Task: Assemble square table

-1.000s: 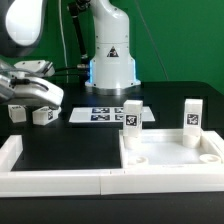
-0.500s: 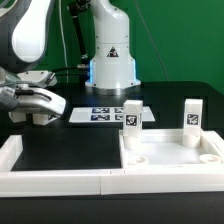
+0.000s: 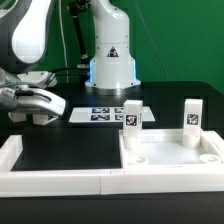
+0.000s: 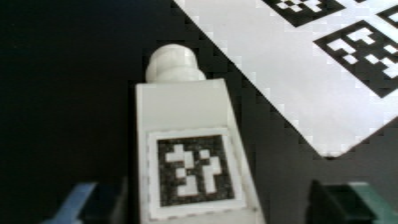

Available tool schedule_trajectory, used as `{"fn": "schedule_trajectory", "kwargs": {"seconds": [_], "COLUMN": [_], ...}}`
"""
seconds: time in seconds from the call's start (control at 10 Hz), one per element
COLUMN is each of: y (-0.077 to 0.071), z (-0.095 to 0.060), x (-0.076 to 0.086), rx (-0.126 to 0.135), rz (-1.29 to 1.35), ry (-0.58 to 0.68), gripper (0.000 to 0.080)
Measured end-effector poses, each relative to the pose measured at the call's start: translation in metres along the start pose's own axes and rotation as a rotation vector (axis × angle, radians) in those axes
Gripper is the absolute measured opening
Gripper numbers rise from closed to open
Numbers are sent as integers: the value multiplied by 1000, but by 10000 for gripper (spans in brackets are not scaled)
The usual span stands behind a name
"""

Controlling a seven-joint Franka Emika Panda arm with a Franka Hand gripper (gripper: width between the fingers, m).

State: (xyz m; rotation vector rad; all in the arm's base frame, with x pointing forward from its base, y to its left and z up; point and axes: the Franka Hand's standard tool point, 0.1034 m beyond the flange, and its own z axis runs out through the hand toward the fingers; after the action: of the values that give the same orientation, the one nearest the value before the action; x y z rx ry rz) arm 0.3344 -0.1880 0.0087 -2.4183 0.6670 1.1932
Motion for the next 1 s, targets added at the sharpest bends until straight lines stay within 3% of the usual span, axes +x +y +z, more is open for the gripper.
{"fn": "schedule_trajectory", "kwargs": {"seconds": [0.1, 0.9, 1.0], "y": [0, -1, -10], "z": [0, -1, -15], "x": [0, 0, -7], "rx": [0, -1, -16], "rz": [0, -2, -26], "ry": [0, 0, 0], "gripper": [287, 289, 289]}}
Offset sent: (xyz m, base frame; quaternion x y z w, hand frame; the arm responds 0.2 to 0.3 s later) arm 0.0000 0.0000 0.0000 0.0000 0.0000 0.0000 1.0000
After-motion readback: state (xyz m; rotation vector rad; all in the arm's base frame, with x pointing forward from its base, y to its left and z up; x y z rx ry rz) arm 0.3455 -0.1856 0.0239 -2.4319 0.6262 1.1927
